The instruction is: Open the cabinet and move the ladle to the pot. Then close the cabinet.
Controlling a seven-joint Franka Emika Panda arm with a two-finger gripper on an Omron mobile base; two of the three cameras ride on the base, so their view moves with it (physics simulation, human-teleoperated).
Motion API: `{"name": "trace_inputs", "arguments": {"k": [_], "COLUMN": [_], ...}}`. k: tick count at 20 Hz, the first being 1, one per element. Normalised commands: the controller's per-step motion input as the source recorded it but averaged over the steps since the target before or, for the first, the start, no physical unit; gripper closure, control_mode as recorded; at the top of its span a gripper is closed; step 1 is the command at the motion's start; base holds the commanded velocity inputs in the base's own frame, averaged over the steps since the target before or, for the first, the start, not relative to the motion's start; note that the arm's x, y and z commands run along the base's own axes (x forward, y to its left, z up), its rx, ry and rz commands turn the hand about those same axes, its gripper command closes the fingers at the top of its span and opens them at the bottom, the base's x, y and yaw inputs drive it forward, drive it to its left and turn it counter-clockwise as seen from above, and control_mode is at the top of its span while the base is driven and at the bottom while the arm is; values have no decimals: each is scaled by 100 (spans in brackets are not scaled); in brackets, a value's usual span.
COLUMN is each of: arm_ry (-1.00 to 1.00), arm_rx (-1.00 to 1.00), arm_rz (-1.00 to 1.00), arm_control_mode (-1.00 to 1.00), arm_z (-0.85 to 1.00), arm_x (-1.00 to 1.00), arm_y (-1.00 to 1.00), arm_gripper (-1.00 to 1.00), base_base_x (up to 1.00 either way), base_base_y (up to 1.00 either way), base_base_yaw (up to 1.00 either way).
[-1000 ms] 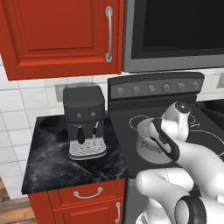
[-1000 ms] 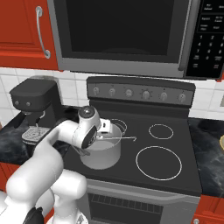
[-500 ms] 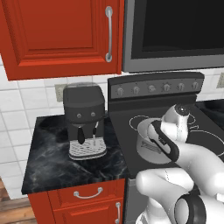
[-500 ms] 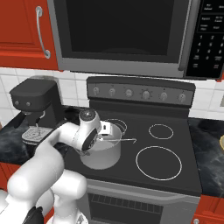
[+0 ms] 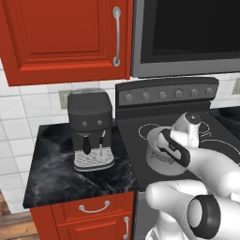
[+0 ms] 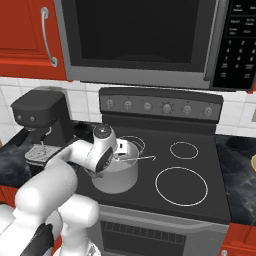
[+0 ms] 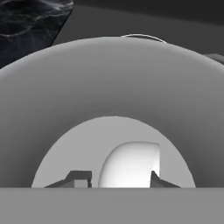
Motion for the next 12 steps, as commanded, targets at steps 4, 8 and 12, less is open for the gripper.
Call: {"name": "trace_inputs", "arguments": {"k": [4, 8, 12], "arm_ry": [3, 2, 0], "arm_rx": [0, 0, 0], "arm_rz": [2, 2, 1], "arm_control_mode": [-100, -100, -100], "arm_z": [-8, -1, 0], "arm_x": [11, 1, -1], "arm_y": [0, 0, 0], "arm_gripper": [-100, -100, -100], "base_base_x": [0, 0, 0], "base_base_y": [0, 0, 0], "base_base_yaw": [0, 0, 0]}}
